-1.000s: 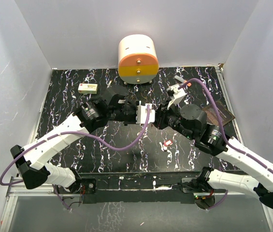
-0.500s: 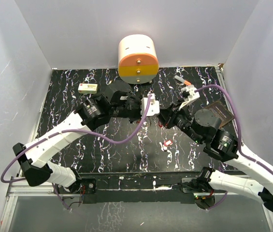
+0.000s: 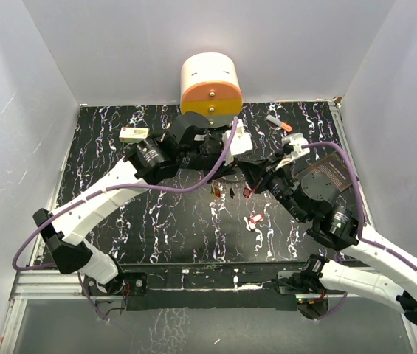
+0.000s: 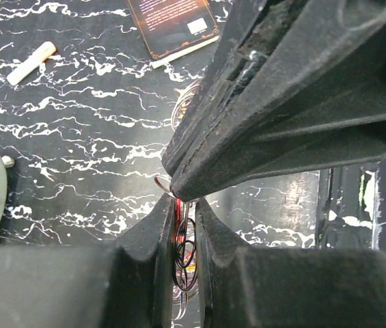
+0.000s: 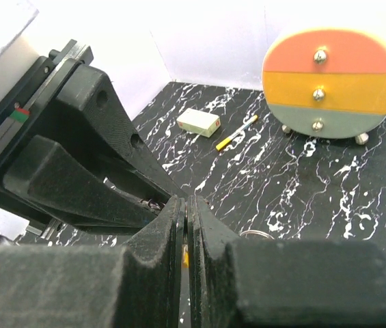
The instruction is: Put the keys on the keyring
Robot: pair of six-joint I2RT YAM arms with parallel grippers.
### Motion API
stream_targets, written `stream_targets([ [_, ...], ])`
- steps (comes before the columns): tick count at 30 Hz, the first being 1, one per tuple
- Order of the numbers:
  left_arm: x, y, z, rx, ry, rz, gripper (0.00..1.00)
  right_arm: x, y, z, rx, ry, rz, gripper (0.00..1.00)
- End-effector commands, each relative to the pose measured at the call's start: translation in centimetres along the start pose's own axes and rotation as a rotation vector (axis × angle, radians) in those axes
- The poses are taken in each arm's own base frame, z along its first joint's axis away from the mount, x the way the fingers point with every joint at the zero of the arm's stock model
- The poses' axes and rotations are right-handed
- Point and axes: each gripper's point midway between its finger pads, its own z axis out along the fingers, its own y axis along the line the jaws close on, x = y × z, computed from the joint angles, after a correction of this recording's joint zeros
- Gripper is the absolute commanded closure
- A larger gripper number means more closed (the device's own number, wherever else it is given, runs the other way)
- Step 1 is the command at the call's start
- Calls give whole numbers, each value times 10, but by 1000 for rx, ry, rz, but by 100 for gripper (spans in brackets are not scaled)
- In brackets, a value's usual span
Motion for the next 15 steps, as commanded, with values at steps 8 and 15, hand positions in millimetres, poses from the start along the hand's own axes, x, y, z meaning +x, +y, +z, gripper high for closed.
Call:
stream_targets([
  [8, -56, -5, -22, 21, -151, -135, 100, -43, 3, -3, -41, -259, -26, 92],
  [15, -70, -11, -23, 61, -198, -178, 100, -49, 3, -9, -76, -370, -64, 92],
])
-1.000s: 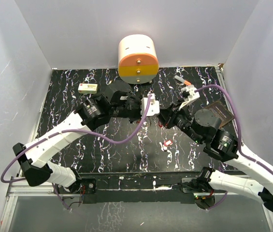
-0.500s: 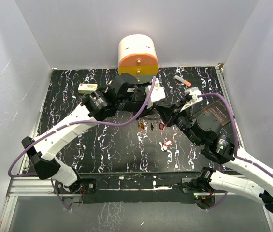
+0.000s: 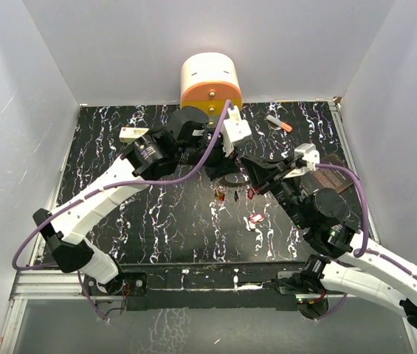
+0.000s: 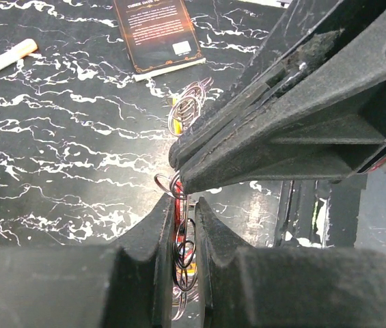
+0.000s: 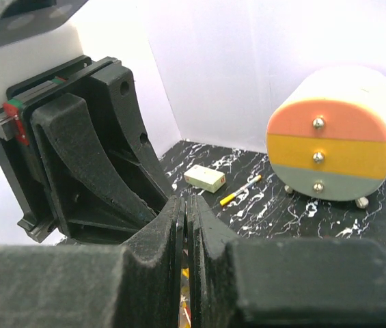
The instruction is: Put the keys on the keyring
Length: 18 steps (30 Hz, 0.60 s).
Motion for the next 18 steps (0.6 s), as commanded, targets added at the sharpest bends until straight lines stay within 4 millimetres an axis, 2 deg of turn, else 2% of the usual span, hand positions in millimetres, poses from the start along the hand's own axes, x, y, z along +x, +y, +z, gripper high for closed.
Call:
stream_targets([
  [1, -49, -17, -16, 69, -153, -7, 100, -29, 3, 1, -26, -155, -29, 92],
  [18, -68, -33, -15, 169, -216, -131, 100, -38, 7, -7, -90, -313, -97, 92],
])
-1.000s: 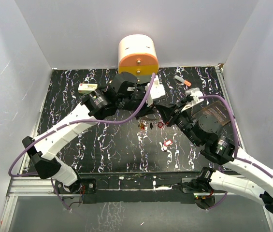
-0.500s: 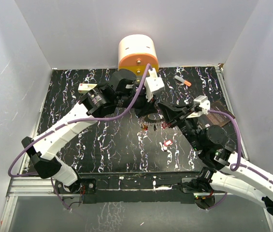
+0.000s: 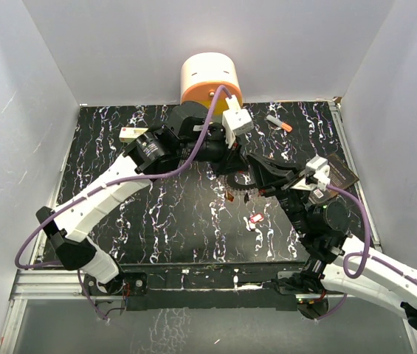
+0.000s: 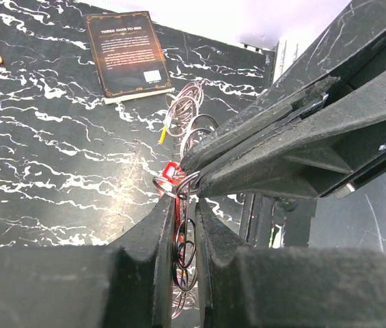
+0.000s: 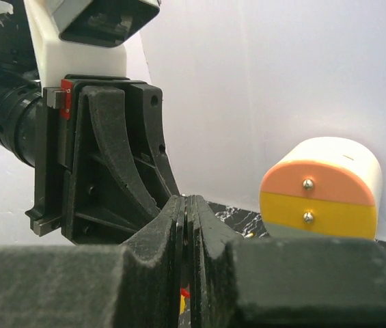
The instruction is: Put the keys on the keyring
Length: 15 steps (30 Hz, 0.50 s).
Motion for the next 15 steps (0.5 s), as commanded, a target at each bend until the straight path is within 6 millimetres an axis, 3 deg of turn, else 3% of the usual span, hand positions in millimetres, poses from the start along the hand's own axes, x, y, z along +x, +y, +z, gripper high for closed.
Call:
stream_targets([
  [1, -44, -31, -16, 120, -134, 7, 100, -18, 5, 3, -34, -96, -23, 92],
  [6, -48, -30, -19, 136, -153, -31, 100, -10, 5, 4, -36, -93, -20, 92],
  [15, -56, -1, -33, 54, -188, -82, 100, 3, 7, 0, -41, -15, 3, 92],
])
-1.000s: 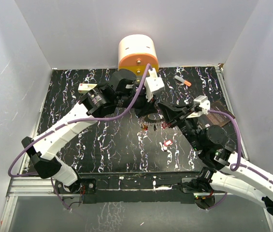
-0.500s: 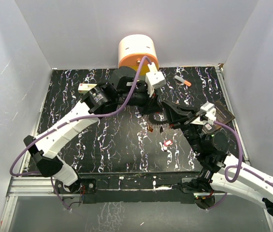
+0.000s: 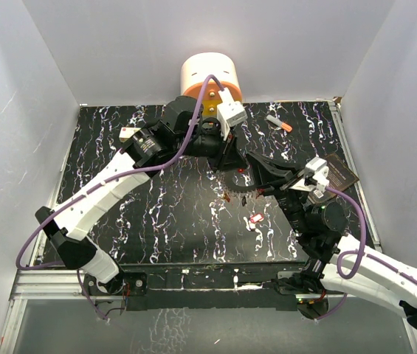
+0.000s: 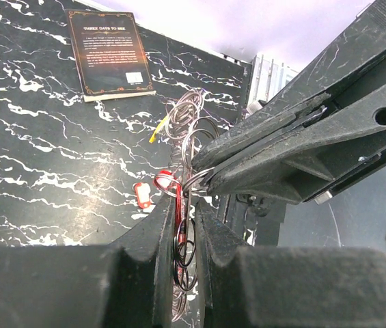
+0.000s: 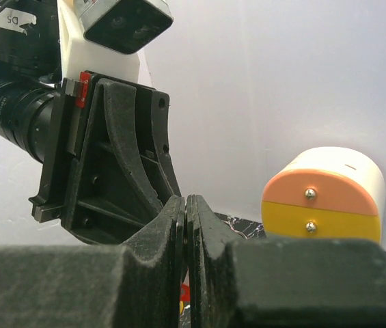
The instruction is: Put the keys on the keyring
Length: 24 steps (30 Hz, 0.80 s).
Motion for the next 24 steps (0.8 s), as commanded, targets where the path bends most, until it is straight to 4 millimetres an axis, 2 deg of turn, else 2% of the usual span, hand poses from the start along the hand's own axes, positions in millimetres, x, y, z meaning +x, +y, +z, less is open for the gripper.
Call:
stream_targets([
  [1, -49, -13, -25, 33, -154, 39, 100, 10, 5, -3, -27, 53, 8, 92],
  [8, -54, -16, -29, 37, -162, 85, 100, 17, 2, -2, -6, 94, 7, 92],
  [16, -29, 0, -26, -27, -97, 109, 100, 10, 7, 14, -1, 109, 14, 92],
  [24, -24, 0, -25, -26, -85, 88, 100, 14, 7, 26, 26, 102, 37, 92],
])
